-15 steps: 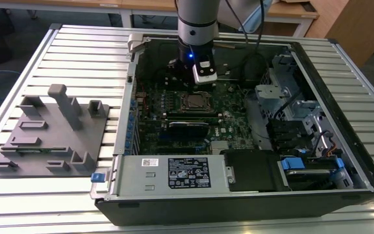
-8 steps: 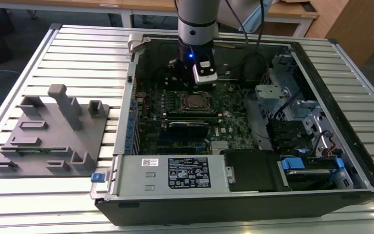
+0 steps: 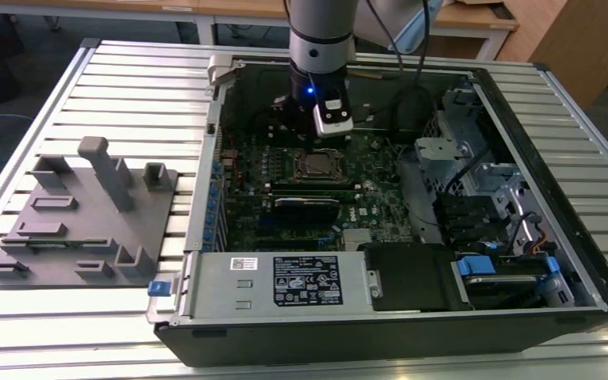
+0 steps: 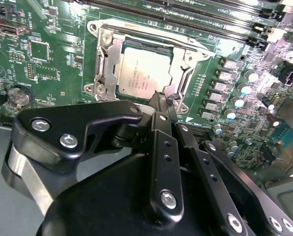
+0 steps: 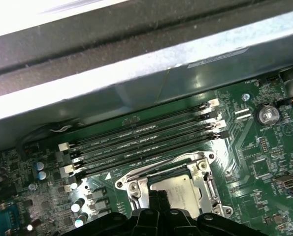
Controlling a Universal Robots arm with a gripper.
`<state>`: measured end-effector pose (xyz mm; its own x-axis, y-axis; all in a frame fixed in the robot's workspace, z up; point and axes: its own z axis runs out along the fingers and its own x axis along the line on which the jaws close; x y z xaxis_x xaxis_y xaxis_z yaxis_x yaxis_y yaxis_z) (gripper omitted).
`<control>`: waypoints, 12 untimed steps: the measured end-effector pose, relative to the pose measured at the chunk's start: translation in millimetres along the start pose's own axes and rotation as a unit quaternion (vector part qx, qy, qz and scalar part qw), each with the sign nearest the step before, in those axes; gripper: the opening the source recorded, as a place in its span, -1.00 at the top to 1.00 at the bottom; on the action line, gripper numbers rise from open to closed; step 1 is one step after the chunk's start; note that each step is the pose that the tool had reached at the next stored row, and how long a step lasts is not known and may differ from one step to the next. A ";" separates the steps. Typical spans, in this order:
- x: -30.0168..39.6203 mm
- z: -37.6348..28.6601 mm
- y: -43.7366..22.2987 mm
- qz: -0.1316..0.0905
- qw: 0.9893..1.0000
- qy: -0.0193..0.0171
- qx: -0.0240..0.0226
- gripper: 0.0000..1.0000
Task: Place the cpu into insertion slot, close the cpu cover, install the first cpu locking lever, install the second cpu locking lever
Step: 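Install the first cpu locking lever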
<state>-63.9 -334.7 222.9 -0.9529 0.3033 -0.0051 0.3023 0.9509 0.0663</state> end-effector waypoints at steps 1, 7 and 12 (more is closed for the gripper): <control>-0.1 0.1 0.0 0.000 1.000 0.005 0.002 0.80; 0.0 0.1 0.0 0.001 1.000 0.009 0.003 0.80; -1.6 0.6 0.5 -0.009 1.000 0.009 0.003 0.80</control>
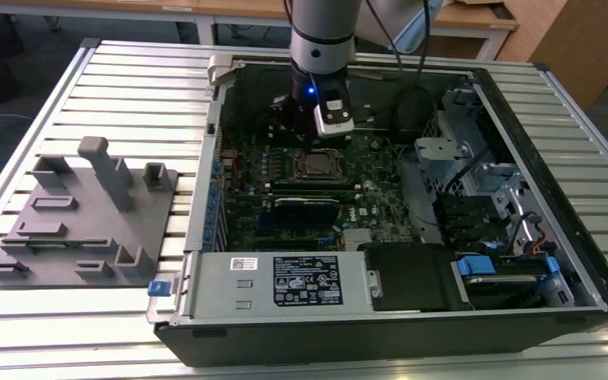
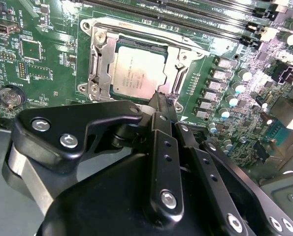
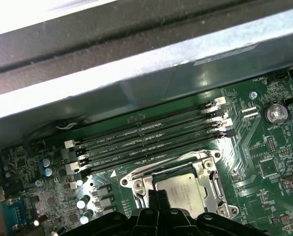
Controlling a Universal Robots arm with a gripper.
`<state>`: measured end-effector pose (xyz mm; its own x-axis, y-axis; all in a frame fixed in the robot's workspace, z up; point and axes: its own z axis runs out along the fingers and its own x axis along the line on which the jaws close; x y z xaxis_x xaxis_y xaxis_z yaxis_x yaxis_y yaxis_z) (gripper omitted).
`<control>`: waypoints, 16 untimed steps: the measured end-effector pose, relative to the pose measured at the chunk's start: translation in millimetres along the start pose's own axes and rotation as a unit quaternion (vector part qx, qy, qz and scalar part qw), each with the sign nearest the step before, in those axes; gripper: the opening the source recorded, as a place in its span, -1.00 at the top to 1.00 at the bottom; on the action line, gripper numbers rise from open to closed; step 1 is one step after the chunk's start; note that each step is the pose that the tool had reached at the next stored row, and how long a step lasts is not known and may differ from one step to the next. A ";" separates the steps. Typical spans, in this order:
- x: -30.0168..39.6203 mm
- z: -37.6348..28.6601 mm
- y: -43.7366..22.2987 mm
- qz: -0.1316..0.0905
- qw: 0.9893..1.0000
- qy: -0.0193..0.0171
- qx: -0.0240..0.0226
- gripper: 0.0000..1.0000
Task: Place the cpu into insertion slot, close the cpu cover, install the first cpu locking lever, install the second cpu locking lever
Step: 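Install the first cpu locking lever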
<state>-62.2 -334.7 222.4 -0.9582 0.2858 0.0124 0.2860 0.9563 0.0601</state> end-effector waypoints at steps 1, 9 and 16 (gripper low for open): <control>-0.3 0.2 0.1 -0.004 1.000 0.000 0.000 0.80; -3.1 2.0 0.8 -0.036 0.999 0.002 0.001 0.80; -10.9 3.0 3.2 -0.050 0.999 0.003 0.001 0.80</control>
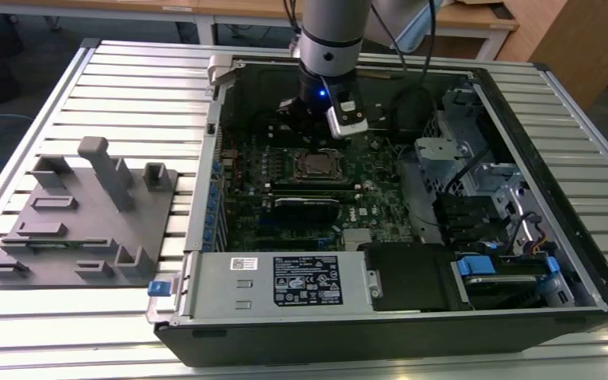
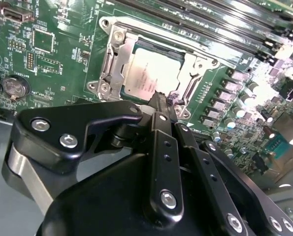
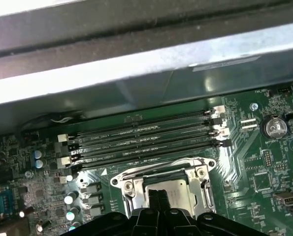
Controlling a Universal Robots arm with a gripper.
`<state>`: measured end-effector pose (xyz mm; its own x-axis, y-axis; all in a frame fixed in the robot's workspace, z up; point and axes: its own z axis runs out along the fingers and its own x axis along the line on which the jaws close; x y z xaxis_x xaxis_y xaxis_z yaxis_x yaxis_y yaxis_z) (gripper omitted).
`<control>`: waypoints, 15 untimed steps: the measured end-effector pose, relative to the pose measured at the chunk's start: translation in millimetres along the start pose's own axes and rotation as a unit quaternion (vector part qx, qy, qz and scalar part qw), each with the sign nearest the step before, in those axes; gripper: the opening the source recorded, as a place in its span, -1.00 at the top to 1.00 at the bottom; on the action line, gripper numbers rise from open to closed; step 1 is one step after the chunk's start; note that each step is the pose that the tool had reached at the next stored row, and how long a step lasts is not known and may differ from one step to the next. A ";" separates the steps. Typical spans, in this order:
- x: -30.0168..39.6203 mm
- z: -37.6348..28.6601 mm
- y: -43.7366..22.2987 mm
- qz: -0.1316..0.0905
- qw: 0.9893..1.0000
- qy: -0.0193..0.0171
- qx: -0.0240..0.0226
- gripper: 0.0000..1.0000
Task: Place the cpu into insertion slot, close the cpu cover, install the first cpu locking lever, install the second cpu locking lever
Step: 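Install the first cpu locking lever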
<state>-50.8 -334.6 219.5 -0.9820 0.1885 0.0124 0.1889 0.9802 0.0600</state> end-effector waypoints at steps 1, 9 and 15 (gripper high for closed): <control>-0.6 0.1 0.1 -0.005 1.000 0.000 0.000 0.80; -9.0 1.9 1.6 -0.034 0.999 0.002 0.000 0.80; -14.8 3.5 2.6 -0.056 0.998 0.003 0.001 0.80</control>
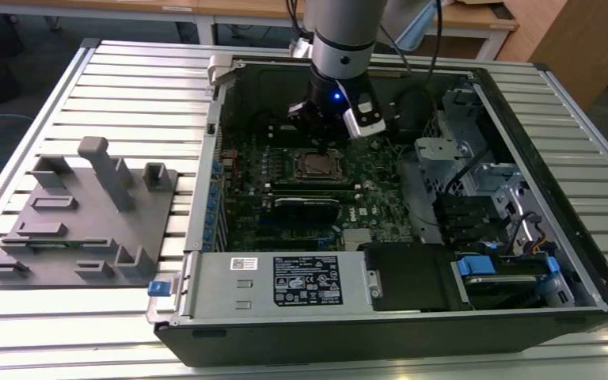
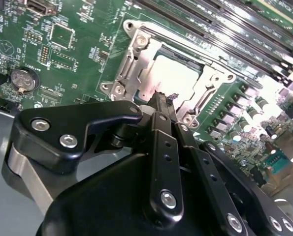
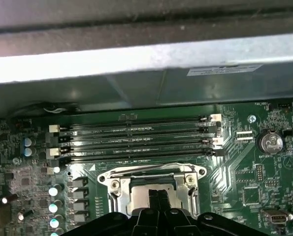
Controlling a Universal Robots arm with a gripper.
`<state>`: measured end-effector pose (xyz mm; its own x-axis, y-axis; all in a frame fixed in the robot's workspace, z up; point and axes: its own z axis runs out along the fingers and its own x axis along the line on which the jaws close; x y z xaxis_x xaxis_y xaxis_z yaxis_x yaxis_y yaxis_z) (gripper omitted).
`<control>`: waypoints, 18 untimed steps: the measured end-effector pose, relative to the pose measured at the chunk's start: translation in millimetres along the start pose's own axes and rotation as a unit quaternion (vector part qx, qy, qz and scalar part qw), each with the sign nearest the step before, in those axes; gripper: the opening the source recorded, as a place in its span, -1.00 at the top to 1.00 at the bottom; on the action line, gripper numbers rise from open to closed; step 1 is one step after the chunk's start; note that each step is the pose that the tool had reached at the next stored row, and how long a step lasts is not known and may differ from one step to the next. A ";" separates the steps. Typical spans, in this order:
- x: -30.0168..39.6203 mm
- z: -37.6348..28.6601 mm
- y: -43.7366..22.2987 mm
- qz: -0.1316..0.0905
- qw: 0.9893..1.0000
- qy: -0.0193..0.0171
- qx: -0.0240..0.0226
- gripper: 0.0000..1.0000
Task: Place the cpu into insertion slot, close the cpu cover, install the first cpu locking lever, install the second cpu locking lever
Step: 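Install the first cpu locking lever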
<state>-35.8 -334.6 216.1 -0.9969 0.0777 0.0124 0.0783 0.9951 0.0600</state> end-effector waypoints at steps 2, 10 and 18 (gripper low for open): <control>-2.2 0.5 0.1 -0.007 1.000 0.000 0.000 0.80; -8.5 1.6 0.6 -0.027 1.000 0.002 0.000 0.80; -8.5 -2.1 0.8 -0.027 1.000 0.002 0.000 0.80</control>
<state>-27.2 -334.6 218.1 -0.9996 0.0244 0.0123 0.0251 0.9979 0.0602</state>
